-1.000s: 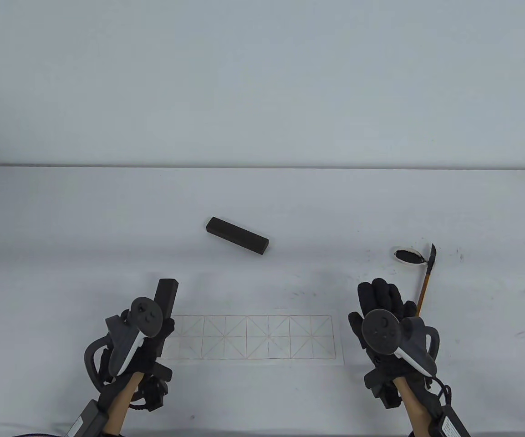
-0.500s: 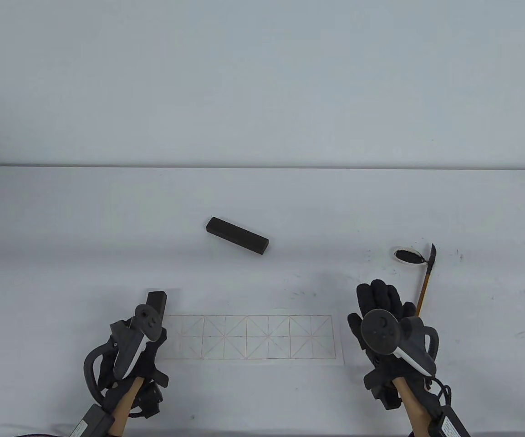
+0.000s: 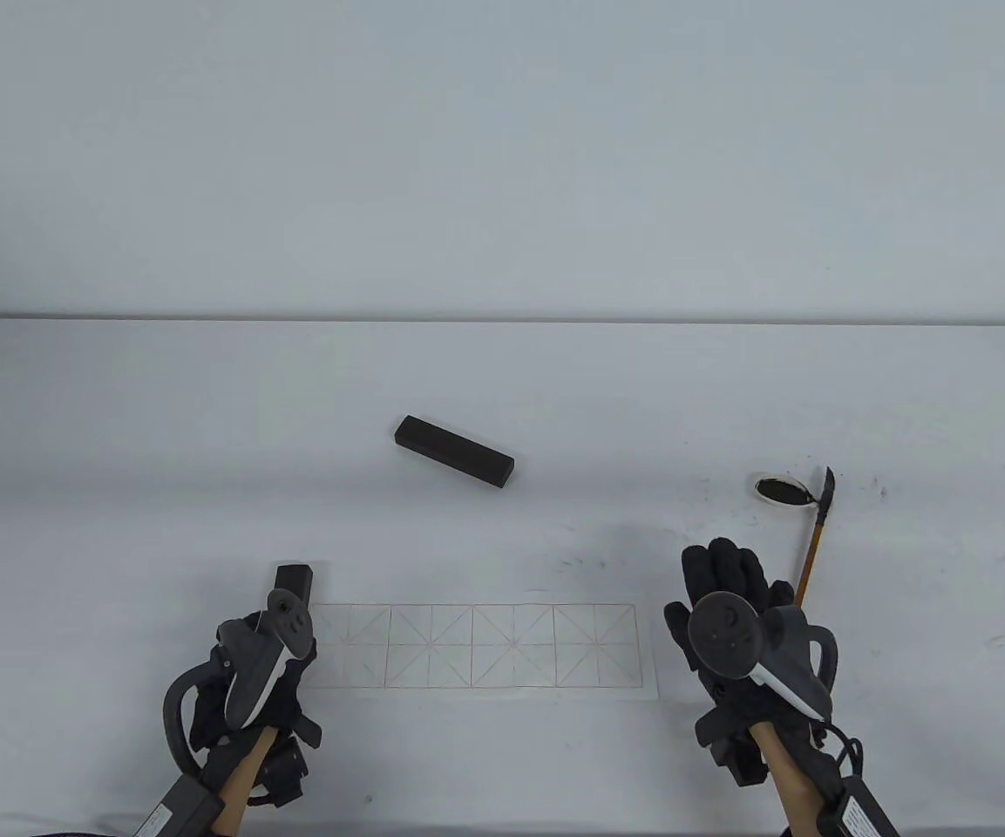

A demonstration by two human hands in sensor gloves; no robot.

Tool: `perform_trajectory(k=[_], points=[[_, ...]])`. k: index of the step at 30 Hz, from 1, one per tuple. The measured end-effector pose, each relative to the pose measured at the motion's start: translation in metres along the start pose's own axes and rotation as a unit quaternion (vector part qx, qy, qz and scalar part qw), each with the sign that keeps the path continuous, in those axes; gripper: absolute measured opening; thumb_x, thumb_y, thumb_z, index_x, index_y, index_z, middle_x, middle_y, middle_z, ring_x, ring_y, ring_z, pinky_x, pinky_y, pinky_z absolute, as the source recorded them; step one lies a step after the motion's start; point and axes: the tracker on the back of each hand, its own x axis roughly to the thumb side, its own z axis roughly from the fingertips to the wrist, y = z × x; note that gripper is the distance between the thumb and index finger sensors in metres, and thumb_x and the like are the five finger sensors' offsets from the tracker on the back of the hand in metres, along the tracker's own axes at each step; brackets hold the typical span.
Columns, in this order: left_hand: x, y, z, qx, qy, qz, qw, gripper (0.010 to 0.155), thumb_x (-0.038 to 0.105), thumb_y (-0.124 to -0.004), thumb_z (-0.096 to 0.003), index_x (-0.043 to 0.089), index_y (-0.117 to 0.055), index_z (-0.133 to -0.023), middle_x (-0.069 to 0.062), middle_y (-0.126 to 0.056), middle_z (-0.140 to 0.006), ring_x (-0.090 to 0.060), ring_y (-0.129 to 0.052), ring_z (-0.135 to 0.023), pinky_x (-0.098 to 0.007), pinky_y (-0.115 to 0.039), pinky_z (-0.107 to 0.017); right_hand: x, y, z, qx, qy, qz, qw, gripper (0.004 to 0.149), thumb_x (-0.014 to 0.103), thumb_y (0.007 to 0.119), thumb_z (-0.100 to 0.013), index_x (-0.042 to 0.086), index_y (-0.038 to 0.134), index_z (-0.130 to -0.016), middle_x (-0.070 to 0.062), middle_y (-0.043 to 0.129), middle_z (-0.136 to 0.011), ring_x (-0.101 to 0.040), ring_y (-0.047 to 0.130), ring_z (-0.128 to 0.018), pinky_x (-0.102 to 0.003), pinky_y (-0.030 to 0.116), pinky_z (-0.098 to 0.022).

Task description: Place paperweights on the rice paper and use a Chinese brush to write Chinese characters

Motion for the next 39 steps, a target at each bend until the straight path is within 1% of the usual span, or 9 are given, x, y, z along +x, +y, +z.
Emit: perform_trajectory(k=[13,20,23,29,32,34,35,37,39], points=[[-0.001,0.003,0.002,-0.024,0.002,0.008,1.0,0.076,0.063,-0.068,-0.0445,0.019,-0.064,-0.106,-0.006,-0.075,-0.094,-0.013,-0.091,-0.069,-0.04,-0.075,-0.069,0.0,0.001,-0.001,0.007,0.003,-0.001,1.0,0.067,0.037,0.063,-0.059,0.004,0.039,-0.112,-0.029,0.03,-0.114,-0.053,0.036,-0.103,-0.078,0.037,-0.063],[-0.007,0.005,0.003,-0.052,-0.008,0.039,0.998,0.079,0.063,-0.063,-0.046,0.02,-0.058,-0.113,-0.01,-0.069,-0.104,-0.017,-0.089,-0.075,-0.046,-0.069,-0.074,0.001,0.001,-0.001,0.013,0.001,0.003,1.0,0.067,0.037,0.063,-0.059,0.004,0.039,-0.112,-0.029,0.03,-0.114,-0.053,0.036,-0.103,-0.078,0.037,-0.063],[-0.012,0.013,0.007,-0.025,-0.007,0.066,0.998,0.075,0.062,-0.061,-0.0485,0.025,-0.057,-0.114,-0.006,-0.07,-0.109,-0.021,-0.091,-0.082,-0.044,-0.068,-0.075,0.002,0.002,-0.001,0.013,0.0,0.002,1.0,0.067,0.037,0.063,-0.059,0.004,0.038,-0.112,-0.029,0.03,-0.114,-0.053,0.036,-0.103,-0.078,0.037,-0.063],[-0.008,0.038,0.014,0.074,-0.045,0.062,0.994,0.068,0.055,-0.06,-0.054,0.029,-0.053,-0.116,-0.004,-0.064,-0.116,-0.024,-0.083,-0.098,-0.047,-0.062,-0.08,0.001,0.002,-0.002,0.014,0.002,0.0,1.0,0.067,0.037,0.063,-0.059,0.004,0.039,-0.112,-0.029,0.03,-0.114,-0.053,0.036,-0.103,-0.078,0.037,-0.063],[0.004,0.052,0.013,0.099,-0.084,0.071,0.989,0.067,0.053,-0.06,-0.0549,0.032,-0.048,-0.118,-0.002,-0.058,-0.121,-0.026,-0.074,-0.108,-0.049,-0.054,-0.084,0.0,0.002,-0.002,0.015,0.005,0.0,1.0,0.067,0.037,0.063,-0.059,0.004,0.039,-0.112,-0.03,0.03,-0.114,-0.053,0.036,-0.103,-0.078,0.037,-0.063],[0.016,0.06,0.007,0.089,-0.101,0.069,0.988,0.069,0.053,-0.06,-0.0552,0.033,-0.044,-0.119,-0.002,-0.052,-0.124,-0.026,-0.067,-0.112,-0.051,-0.049,-0.086,0.0,0.001,-0.002,0.015,0.006,-0.002,1.0,0.067,0.037,0.063,-0.059,0.004,0.039,-0.112,-0.029,0.03,-0.114,-0.053,0.036,-0.103,-0.078,0.036,-0.063],[0.025,0.064,0.001,0.073,-0.115,0.067,0.988,0.069,0.053,-0.06,-0.0556,0.035,-0.042,-0.119,-0.001,-0.045,-0.126,-0.026,-0.06,-0.117,-0.052,-0.045,-0.087,0.0,0.001,-0.002,0.015,0.006,-0.004,1.0,0.067,0.037,0.062,-0.059,0.004,0.039,-0.112,-0.03,0.03,-0.114,-0.053,0.036,-0.103,-0.078,0.036,-0.063],[0.046,0.071,-0.013,0.045,-0.128,0.061,0.989,0.069,0.052,-0.06,-0.056,0.038,-0.038,-0.12,0.002,-0.024,-0.13,-0.028,-0.033,-0.124,-0.055,-0.03,-0.09,0.0,0.001,-0.002,0.016,0.007,-0.004,1.0,0.067,0.037,0.063,-0.059,0.004,0.039,-0.112,-0.03,0.029,-0.114,-0.053,0.036,-0.103,-0.078,0.036,-0.063],[0.071,0.079,-0.028,0.026,-0.132,0.044,0.99,0.071,0.052,-0.06,-0.0562,0.041,-0.031,-0.12,0.005,-0.017,-0.13,-0.026,-0.019,-0.125,-0.054,-0.02,-0.091,0.0,0.001,-0.002,0.015,0.006,-0.004,1.0,0.067,0.037,0.063,-0.059,0.004,0.039,-0.112,-0.03,0.03,-0.114,-0.053,0.036,-0.103,-0.078,0.036,-0.063]])
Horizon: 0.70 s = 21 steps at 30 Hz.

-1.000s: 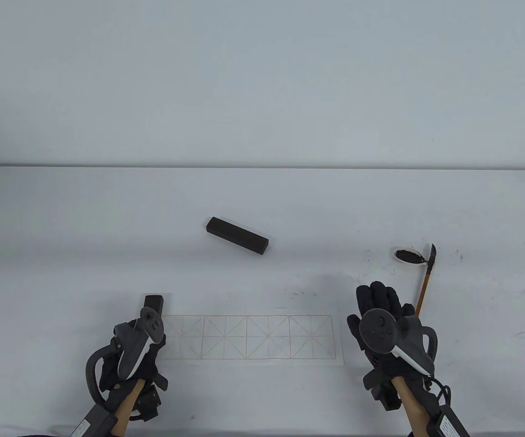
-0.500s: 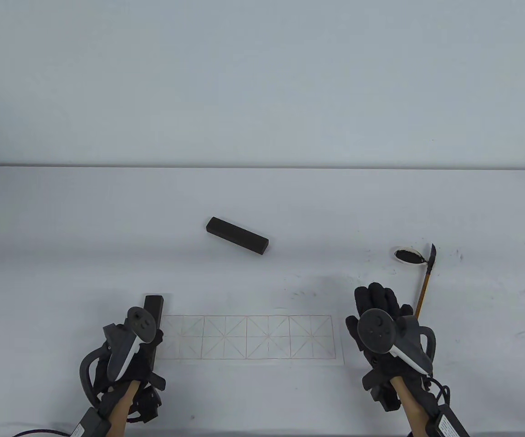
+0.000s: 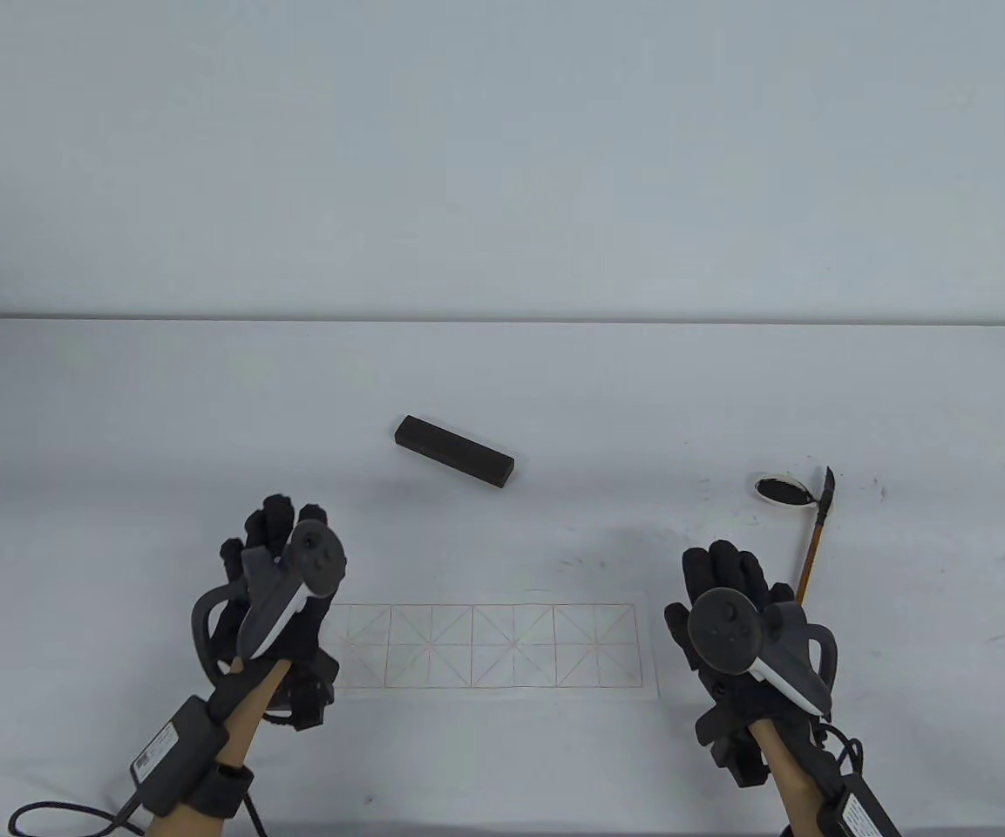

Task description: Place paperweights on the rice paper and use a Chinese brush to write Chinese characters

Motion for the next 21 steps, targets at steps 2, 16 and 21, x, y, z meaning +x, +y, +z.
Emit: perform_trajectory(k=[2,16,21], points=[[0.023,0.005,-0.024,-0.026,-0.012,-0.011,1.0,0.073,0.051,-0.061,-0.0562,0.045,-0.025,-0.119,0.007,-0.009,-0.129,-0.024,-0.012,-0.124,-0.052,-0.015,-0.091,0.0,0.0,0.0,0.0,0.001,0.002,1.0,0.067,0.037,0.063,-0.059,0.004,0.039,-0.112,-0.03,0.03,-0.114,-0.053,0.036,-0.103,-0.078,0.036,-0.063],[0.132,-0.019,-0.124,-0.145,0.034,-0.122,0.981,0.081,0.042,-0.066,-0.061,0.062,-0.005,-0.11,0.021,0.019,-0.119,-0.011,0.018,-0.119,-0.043,0.011,-0.088,-0.005,-0.003,-0.001,-0.007,0.006,-0.008,1.0,0.067,0.036,0.062,-0.059,0.003,0.039,-0.112,-0.03,0.03,-0.114,-0.054,0.036,-0.103,-0.078,0.036,-0.063],[0.144,-0.034,-0.136,-0.179,0.042,-0.143,0.973,0.081,0.036,-0.066,-0.0626,0.065,-0.005,-0.108,0.023,0.019,-0.118,-0.009,0.019,-0.118,-0.042,0.012,-0.088,-0.007,-0.004,-0.002,-0.007,0.008,-0.009,1.0,0.067,0.036,0.062,-0.059,0.003,0.039,-0.112,-0.03,0.03,-0.114,-0.054,0.036,-0.103,-0.078,0.037,-0.063]])
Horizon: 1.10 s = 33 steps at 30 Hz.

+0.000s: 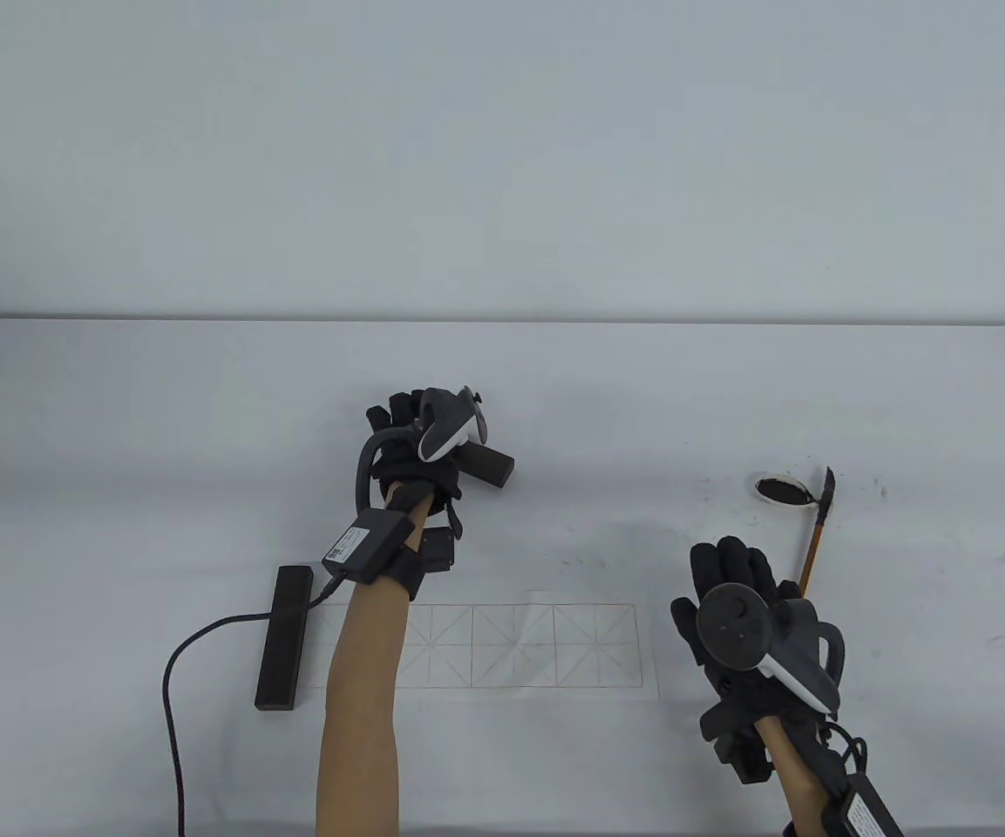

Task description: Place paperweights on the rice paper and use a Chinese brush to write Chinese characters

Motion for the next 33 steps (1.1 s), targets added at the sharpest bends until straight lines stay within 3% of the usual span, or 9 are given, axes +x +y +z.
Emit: perform_trajectory(k=[18,29,33], points=[[0.008,-0.007,-0.012,0.009,0.024,0.003,1.0,0.069,0.035,-0.062,-0.0628,0.067,-0.019,-0.106,0.022,0.006,-0.124,-0.011,0.011,-0.122,-0.043,0.01,-0.089,0.002,0.003,-0.001,0.009,-0.008,0.001,1.0,0.067,0.036,0.062,-0.059,0.003,0.039,-0.112,-0.03,0.03,-0.114,-0.054,0.036,-0.103,-0.078,0.037,-0.063],[0.005,-0.011,0.001,0.079,-0.007,-0.038,0.996,0.069,0.032,-0.067,-0.0564,0.057,-0.031,-0.11,0.014,-0.008,-0.128,-0.019,-0.004,-0.125,-0.05,0.0,-0.089,0.005,0.003,0.0,0.003,-0.015,0.004,1.0,0.067,0.036,0.062,-0.059,0.003,0.039,-0.112,-0.03,0.03,-0.114,-0.054,0.036,-0.103,-0.078,0.037,-0.063],[-0.004,-0.008,0.02,0.129,-0.041,-0.059,0.989,0.069,0.032,-0.067,-0.0543,0.051,-0.035,-0.112,0.014,-0.017,-0.129,-0.021,-0.013,-0.126,-0.052,-0.006,-0.089,0.004,0.003,0.0,-0.001,-0.014,0.005,1.0,0.067,0.036,0.062,-0.059,0.003,0.039,-0.112,-0.03,0.03,-0.114,-0.054,0.036,-0.103,-0.078,0.037,-0.063]])
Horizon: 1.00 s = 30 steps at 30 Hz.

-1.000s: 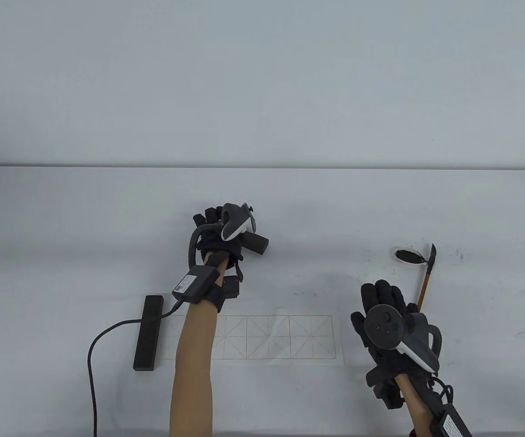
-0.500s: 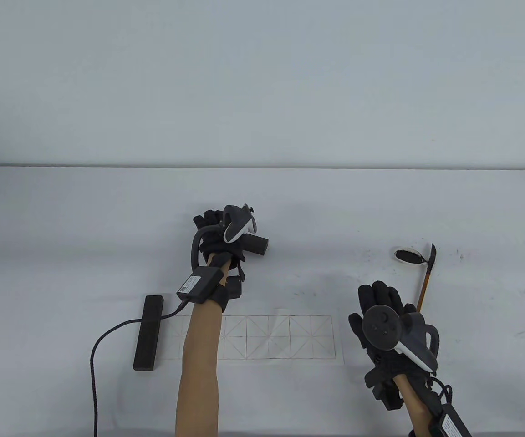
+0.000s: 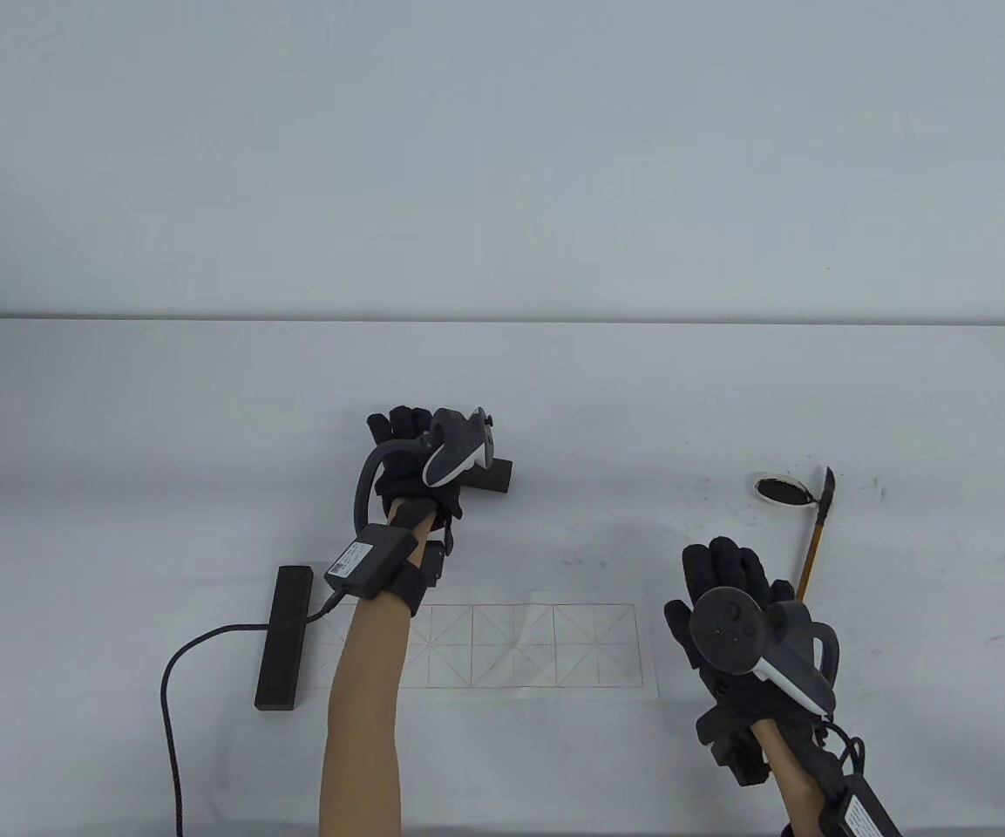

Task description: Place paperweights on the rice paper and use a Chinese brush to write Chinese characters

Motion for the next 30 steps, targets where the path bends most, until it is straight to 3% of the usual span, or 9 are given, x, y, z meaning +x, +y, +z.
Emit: perform_trajectory(k=[7,12,16,21,30], points=[[-0.02,0.021,0.051,0.115,-0.071,-0.033,0.99,0.07,0.034,-0.068,-0.0513,0.044,-0.039,-0.114,0.012,-0.046,-0.125,-0.026,-0.039,-0.125,-0.062,-0.019,-0.087,-0.003,-0.004,0.001,-0.012,0.004,0.0,1.0,0.067,0.036,0.062,-0.059,0.003,0.039,-0.112,-0.03,0.03,-0.114,-0.054,0.036,-0.103,-0.078,0.037,-0.063],[-0.04,0.037,0.105,0.183,-0.127,-0.011,0.975,0.07,0.036,-0.068,-0.0506,0.04,-0.042,-0.115,0.009,-0.053,-0.122,-0.029,-0.052,-0.117,-0.063,-0.021,-0.086,0.006,-0.019,0.007,-0.071,-0.023,-0.024,0.997,0.07,0.037,0.063,-0.059,0.004,0.032,-0.112,-0.029,0.028,-0.114,-0.053,0.036,-0.103,-0.076,0.039,-0.065],[-0.055,0.048,0.16,0.237,-0.173,-0.004,0.956,0.07,0.036,-0.069,-0.0503,0.038,-0.044,-0.116,0.007,-0.056,-0.121,-0.028,-0.057,-0.115,-0.064,-0.023,-0.086,0.037,-0.034,0.012,-0.111,-0.087,-0.027,0.99,0.072,0.037,0.065,-0.058,0.003,0.032,-0.112,-0.029,0.032,-0.114,-0.051,0.043,-0.103,-0.07,0.047,-0.067],[-0.064,0.052,0.216,0.278,-0.215,0.002,0.936,0.07,0.037,-0.07,-0.0501,0.037,-0.045,-0.116,0.006,-0.058,-0.12,-0.028,-0.059,-0.113,-0.064,-0.024,-0.086,0.086,-0.048,0.021,-0.104,-0.158,0.031,0.981,0.074,0.039,0.066,-0.057,0.004,0.032,-0.112,-0.027,0.034,-0.115,-0.049,0.045,-0.104,-0.068,0.05,-0.068],[-0.068,0.048,0.283,0.305,-0.279,0.006,0.911,0.07,0.038,-0.07,-0.0501,0.036,-0.047,-0.116,0.005,-0.06,-0.119,-0.028,-0.062,-0.112,-0.064,-0.026,-0.086,0.138,-0.054,0.04,-0.077,-0.204,0.096,0.971,0.078,0.048,0.07,-0.053,0.003,0.044,-0.111,-0.028,0.048,-0.112,-0.049,0.059,-0.099,-0.063,0.062,-0.065]])
